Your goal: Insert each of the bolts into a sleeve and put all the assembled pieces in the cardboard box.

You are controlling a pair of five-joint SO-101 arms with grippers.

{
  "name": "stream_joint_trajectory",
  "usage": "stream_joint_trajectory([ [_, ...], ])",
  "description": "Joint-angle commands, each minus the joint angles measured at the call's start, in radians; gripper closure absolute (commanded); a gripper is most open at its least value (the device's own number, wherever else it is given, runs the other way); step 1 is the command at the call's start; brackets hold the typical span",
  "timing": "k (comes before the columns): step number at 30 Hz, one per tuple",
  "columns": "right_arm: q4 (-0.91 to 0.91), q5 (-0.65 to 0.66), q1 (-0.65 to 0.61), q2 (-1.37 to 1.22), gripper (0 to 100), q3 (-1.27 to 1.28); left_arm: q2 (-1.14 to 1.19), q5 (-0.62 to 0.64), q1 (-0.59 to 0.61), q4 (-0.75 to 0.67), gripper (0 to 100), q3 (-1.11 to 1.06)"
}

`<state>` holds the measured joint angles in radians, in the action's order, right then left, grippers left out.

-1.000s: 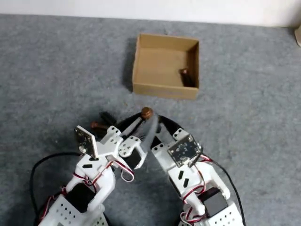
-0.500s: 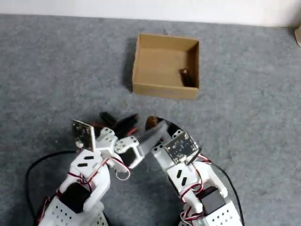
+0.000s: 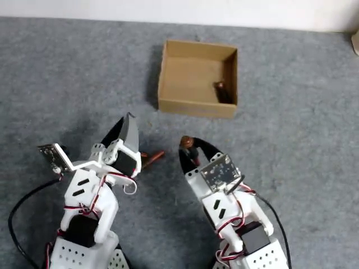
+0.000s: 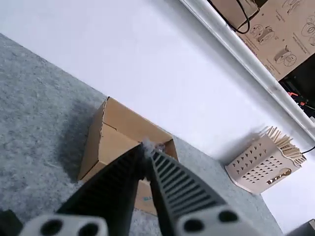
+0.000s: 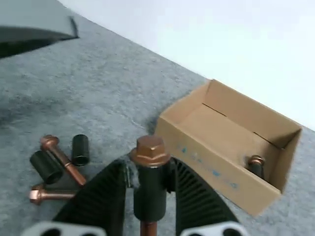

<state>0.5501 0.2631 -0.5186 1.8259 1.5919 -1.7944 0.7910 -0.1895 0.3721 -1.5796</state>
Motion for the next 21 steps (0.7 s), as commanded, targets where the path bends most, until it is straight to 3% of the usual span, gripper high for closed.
stream_joint_trajectory([
  [1, -0.039, 0.066, 0.035, 0.008, 99.5, -0.018, 0.005, -0.052, 0.005, -0.026, 99, 0.042],
  [8, -0.045, 0.103, 0.062, -0.243, 99.5, -0.214, 0.249, -0.061, 0.085, -0.086, 99, 0.096],
  [12, -0.045, 0.104, 0.133, -0.628, 99.5, -0.535, 0.545, -0.018, 0.177, -0.169, 99, 0.197],
  [17, -0.041, 0.104, 0.240, -1.204, 99.5, -1.026, 0.951, 0.101, 0.321, -0.169, 99, 0.406],
  [21, -0.024, 0.104, 0.311, -1.624, 99.5, -1.405, 1.211, 0.133, 0.369, -0.169, 99, 0.535],
])
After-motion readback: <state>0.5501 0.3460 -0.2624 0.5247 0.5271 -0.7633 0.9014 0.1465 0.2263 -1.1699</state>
